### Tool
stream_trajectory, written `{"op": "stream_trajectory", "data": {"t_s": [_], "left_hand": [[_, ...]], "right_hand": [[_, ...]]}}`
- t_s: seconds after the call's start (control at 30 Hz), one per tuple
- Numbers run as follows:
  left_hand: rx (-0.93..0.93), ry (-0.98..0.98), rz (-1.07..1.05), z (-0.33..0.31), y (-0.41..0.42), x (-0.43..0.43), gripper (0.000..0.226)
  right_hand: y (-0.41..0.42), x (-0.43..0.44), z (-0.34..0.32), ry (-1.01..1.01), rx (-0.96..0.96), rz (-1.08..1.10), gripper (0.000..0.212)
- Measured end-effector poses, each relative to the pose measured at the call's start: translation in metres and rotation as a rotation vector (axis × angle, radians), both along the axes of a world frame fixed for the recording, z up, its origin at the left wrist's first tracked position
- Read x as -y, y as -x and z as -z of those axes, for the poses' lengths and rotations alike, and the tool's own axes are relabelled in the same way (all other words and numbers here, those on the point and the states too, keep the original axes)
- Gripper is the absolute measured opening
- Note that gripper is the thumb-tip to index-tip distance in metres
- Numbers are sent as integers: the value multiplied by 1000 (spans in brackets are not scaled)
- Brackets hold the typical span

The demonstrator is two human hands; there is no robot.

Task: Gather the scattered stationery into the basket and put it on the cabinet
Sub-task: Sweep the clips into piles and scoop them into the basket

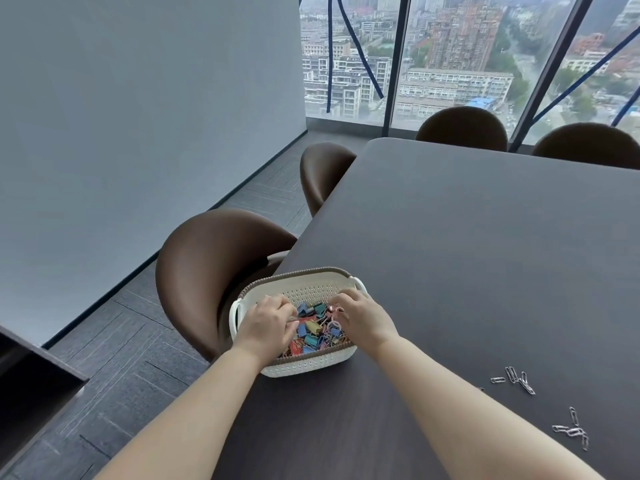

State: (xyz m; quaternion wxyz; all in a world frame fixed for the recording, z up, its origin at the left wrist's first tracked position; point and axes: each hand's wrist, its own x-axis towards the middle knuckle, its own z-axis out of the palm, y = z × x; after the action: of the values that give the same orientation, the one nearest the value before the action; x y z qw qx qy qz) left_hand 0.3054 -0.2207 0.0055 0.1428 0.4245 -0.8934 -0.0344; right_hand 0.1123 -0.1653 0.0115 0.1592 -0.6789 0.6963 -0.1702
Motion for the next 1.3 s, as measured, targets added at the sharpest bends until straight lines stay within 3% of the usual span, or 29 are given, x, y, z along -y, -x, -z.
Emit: {"op": "stream_trajectory", "data": {"t_s": [0.17, 0.23, 0.4, 0.53, 0.67, 0.8, 1.03, 1.2, 1.3], "left_hand": [[-30, 0, 60, 3, 26, -19, 14], [-46, 25, 127, 4, 50, -32, 24], [-70, 27, 381, 21, 127, -76, 33], [95, -109, 524, 52, 187, -121, 37], [337, -225, 439, 82, 232, -157, 50], [411, -265, 374, 96, 263, -171, 59], [273, -367, 301, 108, 286, -168, 34], [83, -358, 429, 122, 296, -167, 27], [-21, -259, 517, 129, 304, -156, 49]], "right_hand": [[29, -38, 0, 56, -89, 65, 39], [52, -60, 6, 42, -90, 138, 43], [127, -140, 38, -130, -116, 371, 55], [178, -215, 67, -283, -121, 538, 56], [212, -269, 88, -401, -122, 646, 56], [234, -290, 100, -410, -89, 691, 53], [256, -279, 111, -243, 74, 735, 27], [267, -255, 117, -160, 175, 683, 24], [271, -241, 116, -82, 123, 628, 30]]}}
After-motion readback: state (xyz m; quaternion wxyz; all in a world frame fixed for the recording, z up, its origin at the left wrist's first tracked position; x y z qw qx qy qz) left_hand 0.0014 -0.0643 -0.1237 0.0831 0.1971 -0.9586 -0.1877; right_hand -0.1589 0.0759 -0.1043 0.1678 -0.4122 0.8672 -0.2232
